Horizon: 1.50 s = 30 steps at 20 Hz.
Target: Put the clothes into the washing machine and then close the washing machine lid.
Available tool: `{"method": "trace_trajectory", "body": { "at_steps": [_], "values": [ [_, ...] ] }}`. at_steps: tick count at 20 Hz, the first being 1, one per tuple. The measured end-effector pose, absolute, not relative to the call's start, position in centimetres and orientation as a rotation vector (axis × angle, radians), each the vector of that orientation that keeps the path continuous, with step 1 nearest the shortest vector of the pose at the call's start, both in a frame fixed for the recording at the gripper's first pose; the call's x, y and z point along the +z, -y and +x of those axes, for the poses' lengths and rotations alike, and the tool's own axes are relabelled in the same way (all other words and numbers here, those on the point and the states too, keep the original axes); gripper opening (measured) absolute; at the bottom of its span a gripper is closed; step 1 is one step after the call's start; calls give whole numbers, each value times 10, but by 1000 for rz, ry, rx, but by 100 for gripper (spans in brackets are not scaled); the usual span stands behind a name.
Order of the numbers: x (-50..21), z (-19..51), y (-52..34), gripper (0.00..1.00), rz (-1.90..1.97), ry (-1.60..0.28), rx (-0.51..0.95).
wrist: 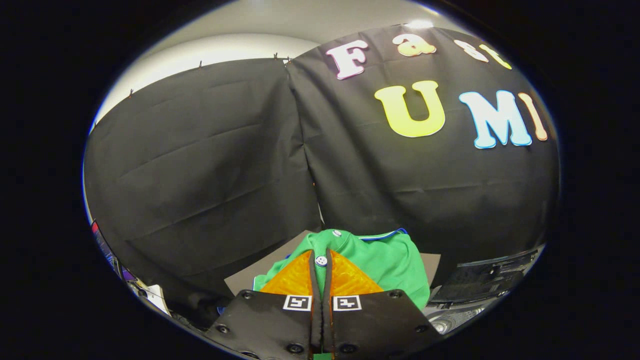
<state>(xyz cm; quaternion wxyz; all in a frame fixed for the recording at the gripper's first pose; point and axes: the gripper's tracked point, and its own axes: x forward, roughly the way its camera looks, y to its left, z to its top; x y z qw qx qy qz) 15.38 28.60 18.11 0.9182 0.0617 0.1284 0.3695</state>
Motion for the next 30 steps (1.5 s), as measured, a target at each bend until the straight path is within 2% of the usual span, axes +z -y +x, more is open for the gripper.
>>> {"method": "trace_trajectory", "body": {
  "at_steps": [9, 30],
  "values": [
    [197, 168, -204, 2, 173, -216, 652],
    [179, 175, -45, 2, 208, -209, 456]
  ]
}}
